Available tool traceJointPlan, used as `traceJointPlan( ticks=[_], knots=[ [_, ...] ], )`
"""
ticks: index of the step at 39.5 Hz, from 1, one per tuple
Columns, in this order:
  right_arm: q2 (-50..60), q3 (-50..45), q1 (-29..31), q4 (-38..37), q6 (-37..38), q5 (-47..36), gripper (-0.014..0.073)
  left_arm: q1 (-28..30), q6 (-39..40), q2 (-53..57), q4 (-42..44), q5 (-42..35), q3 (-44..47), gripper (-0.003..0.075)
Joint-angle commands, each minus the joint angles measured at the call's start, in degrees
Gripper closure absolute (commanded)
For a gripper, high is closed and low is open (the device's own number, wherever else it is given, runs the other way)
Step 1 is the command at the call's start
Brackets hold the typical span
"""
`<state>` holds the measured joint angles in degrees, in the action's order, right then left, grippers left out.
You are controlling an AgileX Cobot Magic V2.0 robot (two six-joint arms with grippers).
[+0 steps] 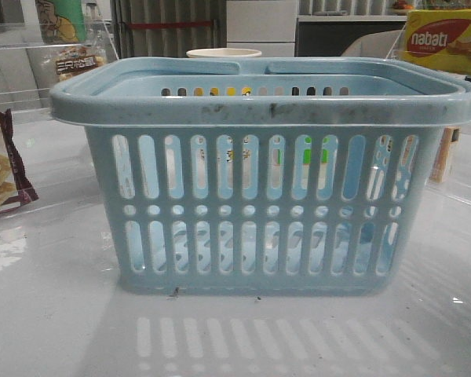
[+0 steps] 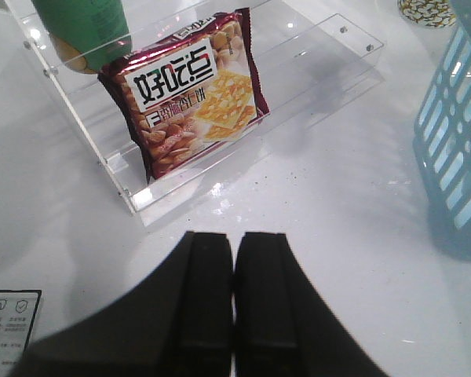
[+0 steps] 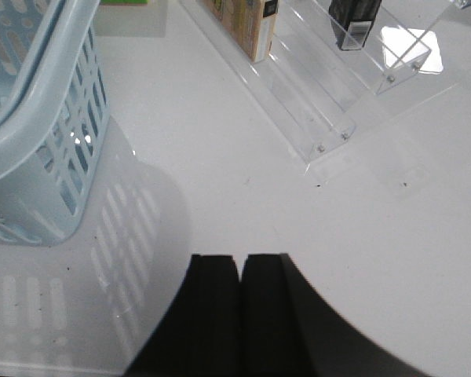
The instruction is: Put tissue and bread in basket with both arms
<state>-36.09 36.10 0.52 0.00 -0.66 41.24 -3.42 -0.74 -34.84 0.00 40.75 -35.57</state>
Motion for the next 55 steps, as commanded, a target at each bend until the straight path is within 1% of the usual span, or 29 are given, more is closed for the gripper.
traceJointPlan(
  ticks=[1,2,4,5,6,8,10,16,20,25,27,31,36,42,46,55],
  knots=[
    [-1.13,1.59,0.27,-0.4,0.0,-3.64,0.0368,-0.02,-0.01,-0.57,0.0,-6.17,-1.79,0.0461],
    [-1.41,1.59,0.27,-0.4,0.0,-3.64,0.0323,-0.02,-0.01,-0.57,0.0,-6.6,-1.79,0.039],
    [-1.63,1.59,0.27,-0.7,0.0,-3.71,0.0218,-0.02,-0.01,-0.57,0.0,-7.02,-1.79,0.0317],
    [-1.69,1.59,0.27,-0.85,0.0,-3.71,0.0178,-0.02,-0.01,-0.57,0.0,-7.27,-1.79,0.0255],
    [-1.69,1.59,0.27,-0.99,0.0,-3.71,0.0133,-0.02,-0.01,-0.57,0.0,-7.37,-1.79,0.0226],
    [-1.69,1.59,0.27,-1.03,0.0,-3.77,0.0081,-0.02,-0.01,-0.57,0.0,-7.38,-1.79,0.0188],
    [-1.69,1.59,0.27,-1.1,0.0,-3.85,0.0062,-0.02,-0.01,-0.57,0.0,-7.38,-1.79,0.0192],
    [-1.69,1.59,0.27,-1.16,0.0,-4.66,0.0064,-0.37,-0.01,-0.57,-1.08,-7.81,-1.79,0.023],
    [-1.69,1.59,0.27,-1.27,0.0,-5.41,0.0064,-3.26,-0.01,-0.61,-2.14,-9.14,-1.79,0.0246],
    [-2.98,1.89,0.92,-2.95,0.05,-6.22,0.0064,-7.26,-0.57,-0.61,-2.14,-9.78,-1.79,0.0246],
    [-3.79,2.57,1.78,-3.35,0.05,-6.04,0.0064,-9.05,-0.9,-0.61,-2.14,-9.78,-1.79,0.0246],
    [-6.97,5.07,5.71,-3.41,0.05,-5.7,0.0064,-12.7,-1.14,-0.61,-2.03,-9.78,-1.79,0.0246],
    [-12.07,9.5,10.35,-3.36,0.05,-5.7,0.0064,-16.13,-1.14,-0.61,0.97,-9.78,-1.79,0.0246],
    [-20.5,15.78,13.46,-2.3,0.05,-5.53,0.0064,-17.88,-1.14,-0.61,2.42,-9.78,-1.79,0.0246],
    [-26.05,20.32,14.29,-1.27,0.05,-5.16,0.0064,-17.88,-1.14,-0.61,2.42,-9.52,-1.79,0.0246],
    [-38.54,32.19,13.84,-0.47,0.0,-3.63,0.0064,-17.88,-1.14,-0.61,2.42,-9.28,-1.79,0.0246]
  ],
)
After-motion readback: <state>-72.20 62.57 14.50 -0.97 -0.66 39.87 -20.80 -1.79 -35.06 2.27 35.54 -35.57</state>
